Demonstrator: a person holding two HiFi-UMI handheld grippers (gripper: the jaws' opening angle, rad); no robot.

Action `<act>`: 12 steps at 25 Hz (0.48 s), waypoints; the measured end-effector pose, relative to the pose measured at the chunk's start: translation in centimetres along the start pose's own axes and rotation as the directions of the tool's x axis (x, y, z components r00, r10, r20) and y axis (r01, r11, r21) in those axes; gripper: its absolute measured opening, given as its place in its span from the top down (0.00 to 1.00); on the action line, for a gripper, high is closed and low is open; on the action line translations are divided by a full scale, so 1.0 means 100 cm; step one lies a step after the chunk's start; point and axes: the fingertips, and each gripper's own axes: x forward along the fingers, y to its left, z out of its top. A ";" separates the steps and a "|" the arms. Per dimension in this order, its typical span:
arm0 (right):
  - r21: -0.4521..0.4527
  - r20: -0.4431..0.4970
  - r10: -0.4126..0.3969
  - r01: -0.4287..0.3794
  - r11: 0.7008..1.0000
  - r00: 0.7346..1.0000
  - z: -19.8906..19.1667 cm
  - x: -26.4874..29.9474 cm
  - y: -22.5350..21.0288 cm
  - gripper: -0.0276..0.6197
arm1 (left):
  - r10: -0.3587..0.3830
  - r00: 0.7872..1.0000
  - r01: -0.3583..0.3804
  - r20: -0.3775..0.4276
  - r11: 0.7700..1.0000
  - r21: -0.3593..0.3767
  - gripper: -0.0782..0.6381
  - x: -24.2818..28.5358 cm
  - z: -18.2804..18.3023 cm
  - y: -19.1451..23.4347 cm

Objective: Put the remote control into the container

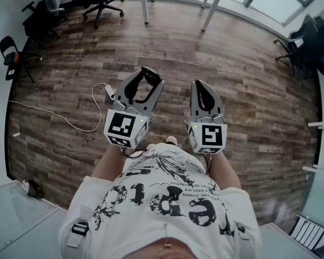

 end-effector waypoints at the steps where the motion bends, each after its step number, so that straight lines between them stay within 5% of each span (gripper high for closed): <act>1: 0.004 0.001 0.001 -0.001 1.000 1.000 -0.001 0.000 0.001 0.95 | 0.003 1.000 -0.003 -0.003 1.000 0.006 0.57 0.000 -0.001 0.000; 12: 0.023 0.001 0.014 -0.014 1.000 1.000 -0.009 0.005 -0.004 0.95 | 0.022 1.000 -0.022 -0.020 1.000 0.005 0.57 0.007 -0.009 -0.003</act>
